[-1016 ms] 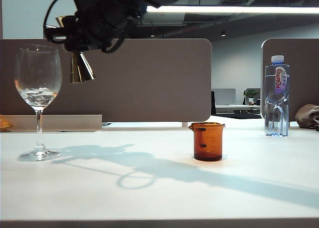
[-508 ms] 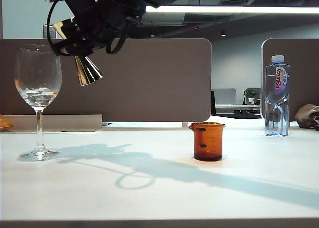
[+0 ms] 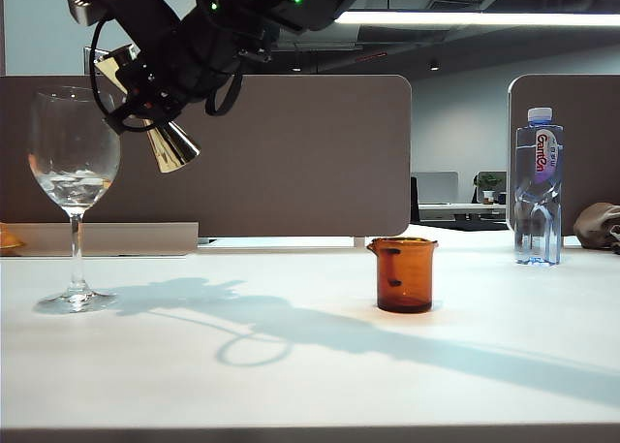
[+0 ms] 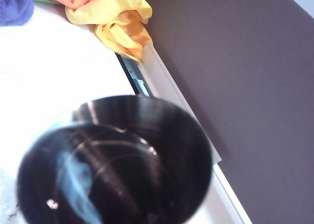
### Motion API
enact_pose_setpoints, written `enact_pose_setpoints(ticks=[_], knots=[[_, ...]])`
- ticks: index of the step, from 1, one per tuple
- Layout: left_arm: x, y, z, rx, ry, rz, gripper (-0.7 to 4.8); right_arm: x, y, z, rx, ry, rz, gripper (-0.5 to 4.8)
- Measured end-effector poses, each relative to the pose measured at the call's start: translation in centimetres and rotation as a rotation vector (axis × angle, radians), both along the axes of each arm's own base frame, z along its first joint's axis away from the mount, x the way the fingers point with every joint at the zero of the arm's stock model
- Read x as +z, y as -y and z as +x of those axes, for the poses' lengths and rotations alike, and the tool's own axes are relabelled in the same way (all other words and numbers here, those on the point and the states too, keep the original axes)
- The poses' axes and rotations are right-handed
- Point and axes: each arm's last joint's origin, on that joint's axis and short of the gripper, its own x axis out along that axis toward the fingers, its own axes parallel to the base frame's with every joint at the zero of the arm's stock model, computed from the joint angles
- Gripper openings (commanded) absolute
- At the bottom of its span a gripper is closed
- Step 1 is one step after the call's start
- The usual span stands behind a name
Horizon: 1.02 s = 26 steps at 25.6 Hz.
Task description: Pick up the small amber measuring cup and pour the water in it into the jigger, then pick up the jigger and pour the water in it into the wine glass.
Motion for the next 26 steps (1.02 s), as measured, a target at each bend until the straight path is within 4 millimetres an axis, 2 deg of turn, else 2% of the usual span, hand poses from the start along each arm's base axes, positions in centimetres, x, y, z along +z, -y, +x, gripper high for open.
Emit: enact_pose_setpoints(ticks=[10,26], knots=[[0.0,0.0,0.0,0.0,0.0,0.0,-0.02,0.3,0.0,0.1,-0.009,0.174,-0.113,-0.06],[0.0,0.0,0.0,0.0,0.0,0.0,-0.02,2.6,-0.1,-0.1,-0.015,0.564,-0.157,-0.06]])
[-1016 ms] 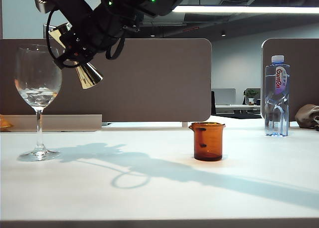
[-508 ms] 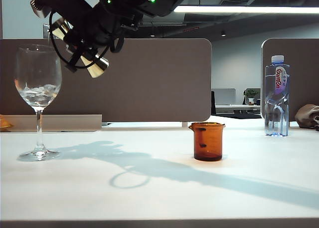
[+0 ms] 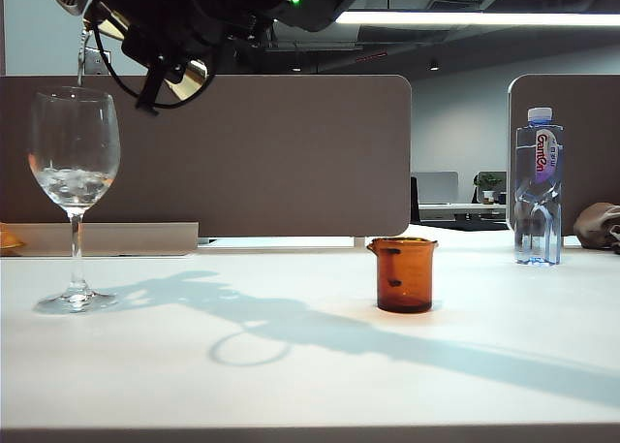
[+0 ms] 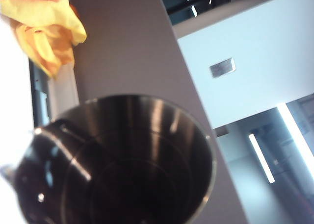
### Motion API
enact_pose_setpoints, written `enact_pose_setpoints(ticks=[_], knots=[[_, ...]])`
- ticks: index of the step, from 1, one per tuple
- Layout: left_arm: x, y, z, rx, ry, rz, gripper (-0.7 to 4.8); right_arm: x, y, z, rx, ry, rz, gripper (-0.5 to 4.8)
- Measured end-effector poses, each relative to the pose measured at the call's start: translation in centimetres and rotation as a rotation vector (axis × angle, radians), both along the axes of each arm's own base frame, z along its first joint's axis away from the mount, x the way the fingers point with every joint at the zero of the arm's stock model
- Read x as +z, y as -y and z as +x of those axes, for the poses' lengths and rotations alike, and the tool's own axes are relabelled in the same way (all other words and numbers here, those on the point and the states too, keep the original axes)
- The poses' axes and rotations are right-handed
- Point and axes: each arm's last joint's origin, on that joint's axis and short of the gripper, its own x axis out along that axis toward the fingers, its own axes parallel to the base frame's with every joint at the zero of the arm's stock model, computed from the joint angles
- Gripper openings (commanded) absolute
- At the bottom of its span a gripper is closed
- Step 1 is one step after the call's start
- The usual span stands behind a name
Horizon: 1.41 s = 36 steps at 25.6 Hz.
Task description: Pick up the small amber measuring cup and pour the water in it into the jigger, then pick up the jigger and pour the water in it into the wine glass.
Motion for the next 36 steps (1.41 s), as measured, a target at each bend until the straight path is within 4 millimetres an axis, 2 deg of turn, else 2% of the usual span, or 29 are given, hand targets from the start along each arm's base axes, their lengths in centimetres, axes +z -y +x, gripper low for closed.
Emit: enact_pose_setpoints(ticks=[6,17,25,31,34,36], knots=[[0.0,0.0,0.0,0.0,0.0,0.0,-0.02,0.2,-0.1,-0.1,0.001,0.11,-0.076,-0.06],[0.0,0.0,0.0,0.0,0.0,0.0,-0.02,0.0,1.4,1.5,-0.055,0.132,-0.119,-0.06],[0.0,0.0,0.0,0.0,0.0,0.0,-0.02,0.1,1.2,1.3,-0.015,0.165,-0.142,-0.05],[0.0,0.0,0.0,0.0,0.0,0.0,-0.02,0.2,0.8,0.9,0.041,0.253,-0.198,-0.05],[0.0,0.0,0.0,0.0,0.0,0.0,-0.02,0.2,0.8,0.9,0.046,0.171,-0.124,-0.05],[0.0,0.0,0.0,0.0,0.0,0.0,-0.02,0.3,0.9,1.0,0.013,0.055,-0.014,-0.05]])
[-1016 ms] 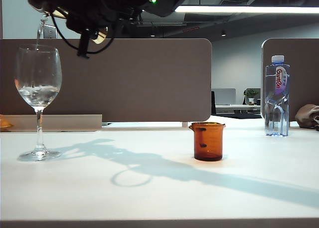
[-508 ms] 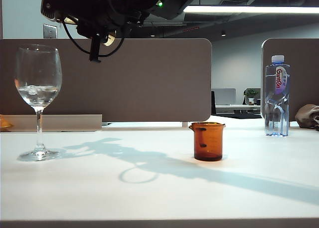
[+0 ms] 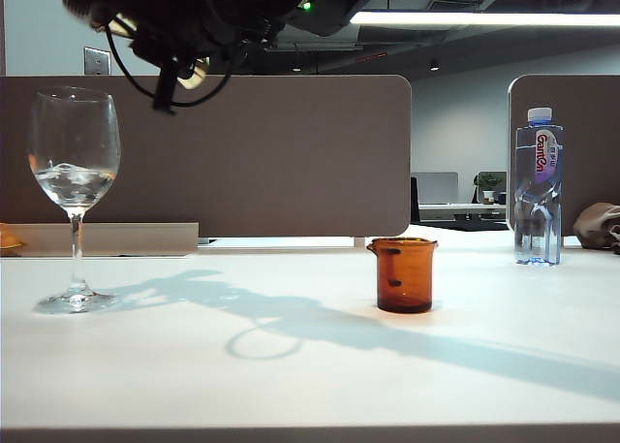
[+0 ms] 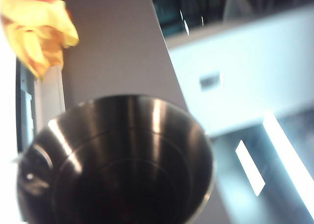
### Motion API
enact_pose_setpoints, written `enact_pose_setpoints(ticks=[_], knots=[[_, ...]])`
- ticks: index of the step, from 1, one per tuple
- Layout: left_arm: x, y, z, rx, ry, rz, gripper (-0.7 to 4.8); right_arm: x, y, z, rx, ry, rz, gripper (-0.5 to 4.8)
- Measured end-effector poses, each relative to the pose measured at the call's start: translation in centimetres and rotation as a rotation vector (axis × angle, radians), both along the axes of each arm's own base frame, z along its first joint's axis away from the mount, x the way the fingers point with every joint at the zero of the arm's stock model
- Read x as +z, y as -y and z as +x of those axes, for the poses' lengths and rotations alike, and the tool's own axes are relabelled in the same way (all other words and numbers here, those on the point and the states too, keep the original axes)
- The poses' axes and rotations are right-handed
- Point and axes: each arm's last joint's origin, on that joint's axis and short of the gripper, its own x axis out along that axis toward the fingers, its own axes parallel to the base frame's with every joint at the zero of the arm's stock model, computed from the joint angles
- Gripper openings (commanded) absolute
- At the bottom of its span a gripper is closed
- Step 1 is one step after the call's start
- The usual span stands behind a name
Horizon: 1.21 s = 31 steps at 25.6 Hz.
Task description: Pick up the small amber measuring cup and pour the water in it into the jigger, then pick up the jigger and pour the water in it into the wine glass.
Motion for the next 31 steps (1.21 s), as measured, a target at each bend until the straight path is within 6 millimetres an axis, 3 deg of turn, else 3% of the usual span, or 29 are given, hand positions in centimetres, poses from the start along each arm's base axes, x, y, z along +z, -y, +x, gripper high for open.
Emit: enact_pose_setpoints(ticks=[3,7,10,15,21,28,31], knots=[[0.0,0.0,0.0,0.0,0.0,0.0,-0.02,0.4,0.7,0.5,-0.166,-0.251,0.304,-0.05],[0.0,0.0,0.0,0.0,0.0,0.0,-0.02,1.8,3.1,1.3,-0.283,-0.519,0.573,-0.05],[0.0,0.0,0.0,0.0,0.0,0.0,-0.02,3.3,4.6,0.7,-0.314,-0.695,0.668,-0.05],[0.0,0.0,0.0,0.0,-0.001,0.0,-0.02,3.4,5.8,-0.2,-0.365,-0.93,0.707,-0.05],[0.0,0.0,0.0,0.0,-0.001,0.0,-0.02,8.5,7.7,-3.1,-0.304,-0.899,0.761,-0.06],[0.0,0.0,0.0,0.0,0.0,0.0,-0.02,11.1,11.6,-5.2,-0.366,-0.915,0.739,-0.05],[0.0,0.0,0.0,0.0,0.0,0.0,-0.02,11.4,14.5,-8.6,-0.287,-0.856,0.818,-0.06]])
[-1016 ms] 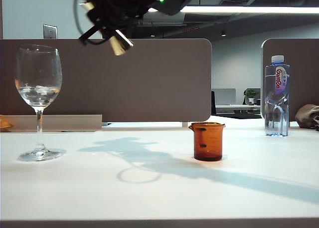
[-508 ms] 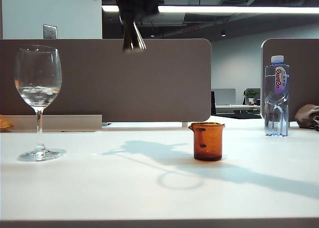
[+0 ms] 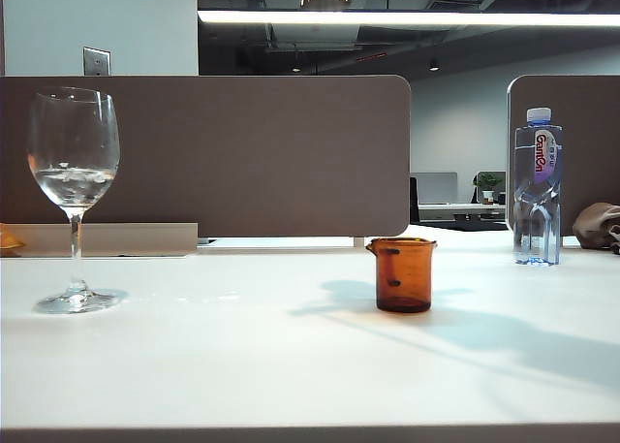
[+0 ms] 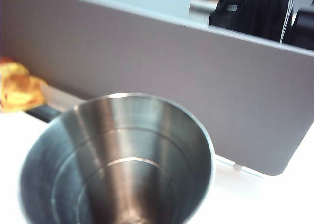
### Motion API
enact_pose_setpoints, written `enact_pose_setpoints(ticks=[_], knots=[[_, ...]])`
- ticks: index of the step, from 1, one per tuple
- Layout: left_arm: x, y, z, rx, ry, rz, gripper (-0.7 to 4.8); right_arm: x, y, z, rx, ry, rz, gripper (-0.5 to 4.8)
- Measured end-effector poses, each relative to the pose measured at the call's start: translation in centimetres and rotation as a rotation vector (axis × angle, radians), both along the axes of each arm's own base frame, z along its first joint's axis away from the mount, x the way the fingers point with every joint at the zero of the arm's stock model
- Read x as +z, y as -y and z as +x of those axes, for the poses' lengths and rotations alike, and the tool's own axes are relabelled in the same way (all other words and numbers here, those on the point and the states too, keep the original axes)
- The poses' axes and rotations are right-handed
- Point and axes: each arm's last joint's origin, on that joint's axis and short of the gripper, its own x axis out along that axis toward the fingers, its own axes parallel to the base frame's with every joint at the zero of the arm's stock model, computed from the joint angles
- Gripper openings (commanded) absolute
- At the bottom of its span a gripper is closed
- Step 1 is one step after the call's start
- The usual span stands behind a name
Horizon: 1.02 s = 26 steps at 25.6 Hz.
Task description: Pick up the small amber measuring cup and pour the water in it into the jigger, then pick up the jigger and pour the water in it into the wine glass.
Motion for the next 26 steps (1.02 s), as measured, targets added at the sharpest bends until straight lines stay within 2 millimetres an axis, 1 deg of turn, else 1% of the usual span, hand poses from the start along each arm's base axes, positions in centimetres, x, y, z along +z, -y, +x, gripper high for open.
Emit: enact_pose_setpoints(ticks=[1,2,3,4,5,6,7,8,9,10,11,12,13,14,15,16,17,19,21,22,23,26], knots=[[0.0,0.0,0.0,0.001,0.0,0.0,-0.02,-0.2,1.3,-1.2,-0.002,0.027,0.026,-0.05],[0.0,0.0,0.0,0.001,0.0,0.001,-0.02,-0.5,2.3,-1.9,-0.01,0.045,0.043,-0.05],[0.0,0.0,0.0,0.001,0.0,0.0,-0.02,-1.2,3.5,-2.5,-0.023,0.057,0.053,-0.06],[0.0,0.0,0.0,0.001,0.0,0.0,-0.02,-1.7,4.0,-2.7,-0.029,0.067,0.061,-0.05],[0.0,0.0,0.0,0.0,0.0,0.0,-0.02,-2.7,4.8,-3.0,-0.027,0.071,0.065,-0.06],[0.0,0.0,0.0,0.001,0.0,0.0,-0.02,-5.0,5.9,-3.3,-0.009,0.057,0.06,-0.05],[0.0,0.0,0.0,0.002,0.0,0.001,-0.02,-6.5,6.2,-3.4,0.009,0.039,0.064,-0.05],[0.0,0.0,0.0,0.001,0.0,0.001,-0.02,-9.0,6.6,-3.4,0.043,-0.007,0.084,-0.06],[0.0,0.0,0.0,0.001,0.0,0.0,-0.02,-9.8,6.7,-3.5,0.057,-0.018,0.097,-0.05],[0.0,0.0,0.0,0.002,0.0,0.0,-0.02,-11.5,6.6,-3.6,0.094,-0.032,0.126,-0.06],[0.0,0.0,0.0,0.003,0.001,0.0,-0.02,-12.0,6.4,-3.4,0.114,-0.031,0.137,-0.05],[0.0,0.0,0.0,0.002,0.0,0.001,-0.02,-13.1,5.7,-2.7,0.157,-0.028,0.149,-0.05],[0.0,0.0,0.0,0.001,0.0,0.001,-0.02,-13.7,5.4,-2.4,0.174,-0.035,0.147,-0.06],[0.0,0.0,0.0,0.003,0.0,0.001,-0.02,-15.1,4.5,-1.4,0.215,-0.039,0.148,-0.05],[0.0,0.0,0.0,0.003,0.0,0.001,-0.02,-15.7,4.1,-1.0,0.23,-0.038,0.149,-0.06],[0.0,0.0,0.0,0.003,0.0,0.001,-0.02,-17.1,3.3,-0.3,0.25,-0.037,0.151,-0.06],[0.0,0.0,0.0,0.003,0.0,0.001,-0.02,-17.6,3.0,0.0,0.256,-0.035,0.153,-0.05],[0.0,0.0,0.0,0.003,0.0,0.001,-0.02,-19.2,2.1,1.1,0.276,-0.041,0.177,-0.06],[0.0,0.0,0.0,0.003,0.0,0.001,-0.02,-20.3,1.5,1.8,0.279,-0.054,0.177,-0.06],[0.0,0.0,0.0,0.004,0.001,0.001,-0.02,-21.9,1.1,2.4,0.275,-0.088,0.162,-0.06],[0.0,0.0,0.0,0.003,0.0,0.001,-0.02,-22.8,0.6,2.9,0.28,-0.113,0.149,-0.06],[0.0,0.0,0.0,0.004,0.0,0.001,-0.02,-23.2,-0.2,3.9,0.306,-0.116,0.151,-0.06]])
